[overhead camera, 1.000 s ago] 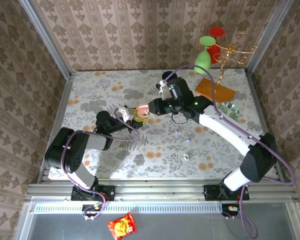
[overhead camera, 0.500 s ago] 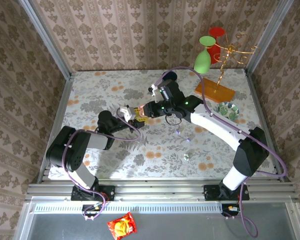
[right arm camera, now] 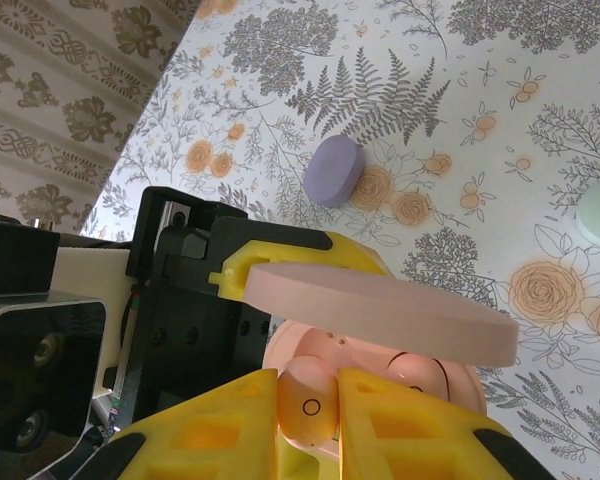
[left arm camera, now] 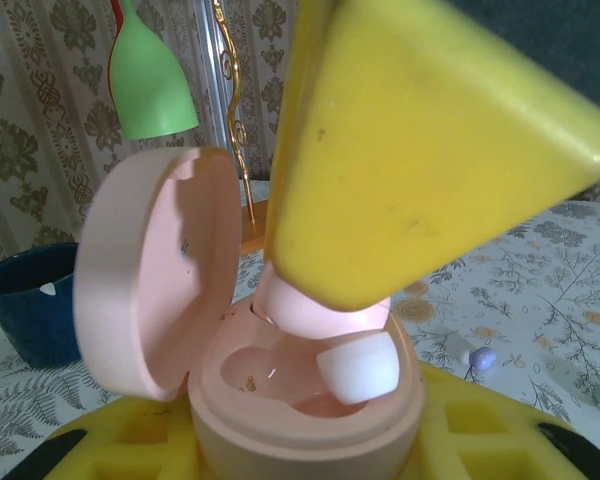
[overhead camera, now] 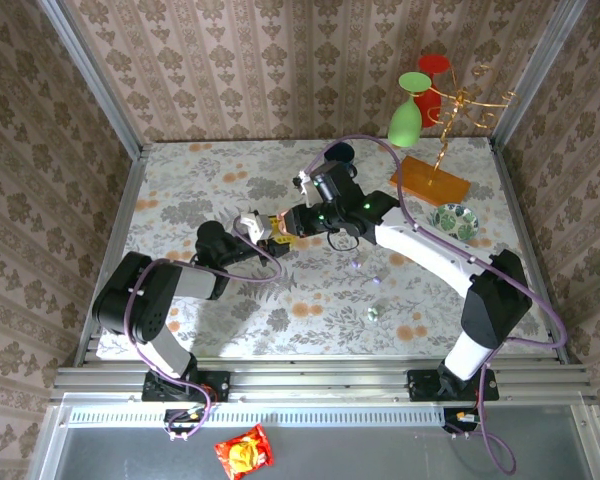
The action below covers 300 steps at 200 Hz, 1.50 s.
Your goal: Insert wireless bluetooth earbuds into charging case
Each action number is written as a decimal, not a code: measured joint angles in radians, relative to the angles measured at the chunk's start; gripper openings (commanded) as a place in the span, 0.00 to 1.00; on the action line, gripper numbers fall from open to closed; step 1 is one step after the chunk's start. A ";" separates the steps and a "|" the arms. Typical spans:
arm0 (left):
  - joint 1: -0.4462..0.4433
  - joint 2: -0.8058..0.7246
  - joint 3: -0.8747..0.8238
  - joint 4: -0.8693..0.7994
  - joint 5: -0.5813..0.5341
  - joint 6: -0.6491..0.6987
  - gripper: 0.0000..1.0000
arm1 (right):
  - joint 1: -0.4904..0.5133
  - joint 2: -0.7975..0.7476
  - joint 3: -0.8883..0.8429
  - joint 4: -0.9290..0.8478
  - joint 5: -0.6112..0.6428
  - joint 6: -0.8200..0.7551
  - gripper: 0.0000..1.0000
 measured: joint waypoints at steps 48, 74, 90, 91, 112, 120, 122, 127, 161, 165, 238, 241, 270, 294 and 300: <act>0.000 0.000 0.001 -0.001 0.000 0.000 0.34 | 0.003 0.008 0.001 0.013 0.026 0.004 0.20; 0.000 0.000 0.007 0.000 0.000 0.000 0.34 | 0.005 0.010 0.001 0.019 0.037 0.004 0.21; 0.000 0.000 0.008 0.000 0.000 0.000 0.34 | 0.006 0.011 0.001 0.023 0.038 0.004 0.22; 0.000 0.000 0.008 0.000 0.000 0.000 0.34 | 0.006 0.011 0.001 0.023 0.038 0.004 0.22; 0.000 0.000 0.008 -0.002 0.000 0.000 0.34 | 0.006 0.012 0.001 0.023 0.036 0.004 0.27; 0.000 0.001 0.008 -0.002 0.000 0.000 0.34 | 0.006 0.012 0.001 0.022 0.033 0.003 0.29; 0.000 0.001 0.008 -0.003 0.000 0.000 0.34 | 0.006 0.012 0.001 0.023 0.031 0.003 0.30; 0.000 0.001 0.008 -0.003 0.000 0.000 0.34 | 0.006 0.012 0.001 0.023 0.029 0.002 0.31; 0.000 0.003 0.008 -0.006 0.000 0.000 0.34 | 0.006 0.011 0.001 0.023 0.022 0.000 0.35; 0.000 0.003 0.008 -0.006 0.000 0.000 0.34 | 0.006 0.011 0.000 0.023 0.021 0.001 0.35; 0.003 0.003 0.005 0.001 -0.011 0.005 0.34 | -0.024 -0.150 -0.148 0.061 0.029 -0.003 0.42; 0.003 0.003 0.005 0.001 -0.011 0.006 0.34 | -0.027 -0.153 -0.148 0.064 0.032 -0.003 0.42; 0.003 0.003 0.005 0.001 -0.007 0.015 0.34 | -0.046 -0.137 -0.105 0.052 0.064 -0.013 0.42; 0.001 0.002 0.004 0.001 0.001 0.015 0.34 | -0.055 -0.066 -0.008 0.037 0.085 -0.029 0.41; 0.000 0.002 0.003 0.001 0.002 0.015 0.34 | -0.055 -0.045 0.020 0.031 0.088 -0.032 0.41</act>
